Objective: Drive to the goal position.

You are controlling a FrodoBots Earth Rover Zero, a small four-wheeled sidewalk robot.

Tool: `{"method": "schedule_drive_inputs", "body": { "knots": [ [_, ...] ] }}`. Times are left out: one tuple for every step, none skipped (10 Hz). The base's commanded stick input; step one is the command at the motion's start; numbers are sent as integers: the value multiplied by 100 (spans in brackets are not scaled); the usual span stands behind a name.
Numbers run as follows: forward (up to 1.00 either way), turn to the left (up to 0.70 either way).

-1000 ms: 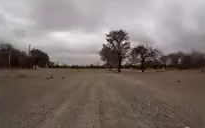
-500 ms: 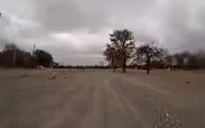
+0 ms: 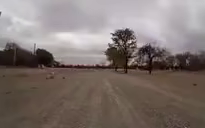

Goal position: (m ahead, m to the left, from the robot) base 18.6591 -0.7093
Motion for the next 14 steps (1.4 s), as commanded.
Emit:
{"method": "schedule_drive_inputs", "body": {
  "knots": [
    [70,-1],
    [70,-1],
    [70,-1],
    [70,-1],
    [70,-1],
    [70,-1],
    [70,-1],
    [70,-1],
    [70,-1],
    [70,-1],
    [70,-1],
    [70,-1],
    [70,-1],
    [70,-1]
  ]
}}
